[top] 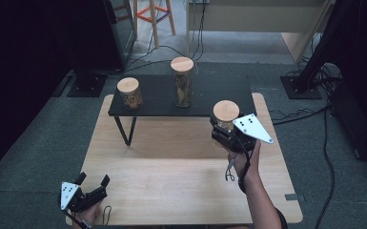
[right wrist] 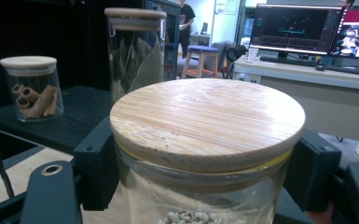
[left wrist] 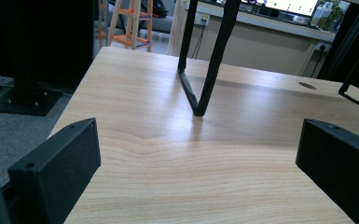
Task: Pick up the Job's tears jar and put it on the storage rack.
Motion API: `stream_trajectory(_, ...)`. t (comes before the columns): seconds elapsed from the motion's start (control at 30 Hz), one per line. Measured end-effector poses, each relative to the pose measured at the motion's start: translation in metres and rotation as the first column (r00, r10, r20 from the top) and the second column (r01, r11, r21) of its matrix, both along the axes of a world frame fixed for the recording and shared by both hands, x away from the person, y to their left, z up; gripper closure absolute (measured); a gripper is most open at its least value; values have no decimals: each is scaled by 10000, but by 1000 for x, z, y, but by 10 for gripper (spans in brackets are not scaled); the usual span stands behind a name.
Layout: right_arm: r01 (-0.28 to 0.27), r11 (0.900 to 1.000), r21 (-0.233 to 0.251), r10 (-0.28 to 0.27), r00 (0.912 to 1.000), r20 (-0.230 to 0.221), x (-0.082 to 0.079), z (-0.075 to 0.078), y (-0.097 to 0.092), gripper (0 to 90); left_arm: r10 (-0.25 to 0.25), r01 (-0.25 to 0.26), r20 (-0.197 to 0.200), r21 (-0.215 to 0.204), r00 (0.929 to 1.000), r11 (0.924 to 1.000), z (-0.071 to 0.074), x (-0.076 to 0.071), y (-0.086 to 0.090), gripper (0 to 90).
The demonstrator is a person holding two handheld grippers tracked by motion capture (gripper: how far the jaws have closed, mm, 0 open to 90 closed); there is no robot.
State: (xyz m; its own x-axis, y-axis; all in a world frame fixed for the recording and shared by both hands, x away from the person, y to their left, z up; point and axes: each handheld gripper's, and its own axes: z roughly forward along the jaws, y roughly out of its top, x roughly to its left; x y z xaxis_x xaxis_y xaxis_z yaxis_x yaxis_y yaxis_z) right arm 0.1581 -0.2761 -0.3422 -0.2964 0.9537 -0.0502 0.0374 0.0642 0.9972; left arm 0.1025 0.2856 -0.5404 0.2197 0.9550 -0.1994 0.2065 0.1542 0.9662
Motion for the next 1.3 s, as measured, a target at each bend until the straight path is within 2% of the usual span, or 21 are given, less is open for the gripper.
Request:
stream_trajectory(0.37, 144, 9999, 31, -144, 9999, 46, 10, 22, 1, 250, -20, 20, -51, -25, 10000, 10000, 1, 1, 1, 0)
stream_trajectory(0.73, 361, 9991, 227, -357, 9992, -164, 26, 37, 0, 250, -30, 30, -71, -89, 10000, 10000, 1, 1, 1, 0)
stream_trajectory(1.3, 555, 9982, 245, -548, 9981, -271, 48, 51, -2, 250, -23, 23, -96, -75, 10000, 10000, 1, 1, 1, 0)
